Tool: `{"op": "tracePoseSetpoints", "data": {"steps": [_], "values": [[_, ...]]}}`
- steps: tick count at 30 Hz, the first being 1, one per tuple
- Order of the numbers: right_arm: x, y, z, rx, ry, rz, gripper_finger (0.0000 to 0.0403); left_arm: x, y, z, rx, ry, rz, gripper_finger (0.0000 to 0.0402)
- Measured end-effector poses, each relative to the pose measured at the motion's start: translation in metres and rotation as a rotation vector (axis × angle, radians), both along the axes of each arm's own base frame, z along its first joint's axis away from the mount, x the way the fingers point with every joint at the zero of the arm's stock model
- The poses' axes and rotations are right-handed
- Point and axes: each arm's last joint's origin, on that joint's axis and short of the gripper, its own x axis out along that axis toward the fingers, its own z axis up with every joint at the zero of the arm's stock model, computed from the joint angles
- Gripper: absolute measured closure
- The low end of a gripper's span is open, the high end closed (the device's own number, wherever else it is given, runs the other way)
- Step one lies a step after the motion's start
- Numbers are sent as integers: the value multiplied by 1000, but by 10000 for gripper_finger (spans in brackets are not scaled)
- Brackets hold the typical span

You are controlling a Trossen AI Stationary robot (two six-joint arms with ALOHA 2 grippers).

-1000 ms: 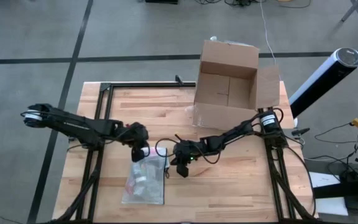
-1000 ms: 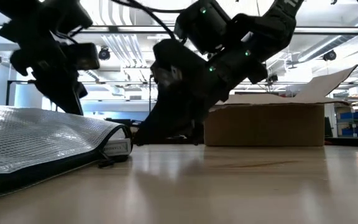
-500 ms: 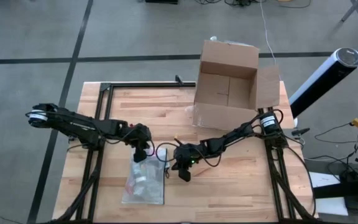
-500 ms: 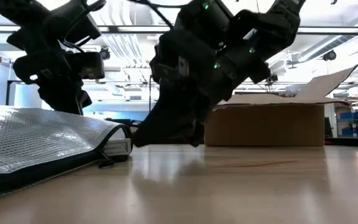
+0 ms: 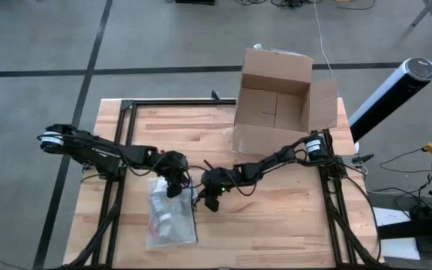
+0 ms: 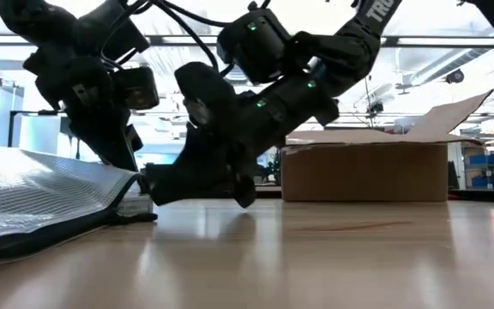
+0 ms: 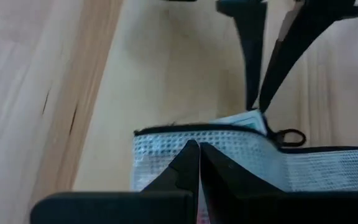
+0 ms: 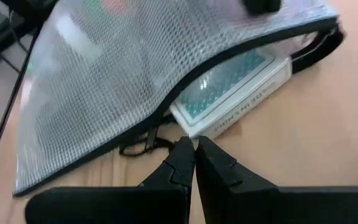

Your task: Unpack boxes

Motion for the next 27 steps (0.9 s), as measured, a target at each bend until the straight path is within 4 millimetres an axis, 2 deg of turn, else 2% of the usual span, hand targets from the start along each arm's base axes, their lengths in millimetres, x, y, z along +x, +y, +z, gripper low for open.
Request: {"op": "tracePoseSetpoints", "data": {"steps": [3, 8, 11, 16, 20, 27], "values": [[0, -4, -1, -2, 15, -8, 403, -1, 1, 7, 3, -5, 16, 402], [0, -7, -2, -3, 26, -6, 403, -12, 1, 33, 9, 48, 57, 402], [-1, -8, -2, 3, 31, 7, 403, -28, -2, 49, 6, 60, 93, 402], [-1, -11, -2, -5, 28, 15, 403, -68, -9, 69, -29, 74, 186, 402], [0, -12, -2, -10, 26, 20, 403, -94, -16, 73, -92, 132, 223, 402], [0, -17, -2, -4, 26, 19, 403, -112, -30, 69, -152, 255, 257, 402]]}}
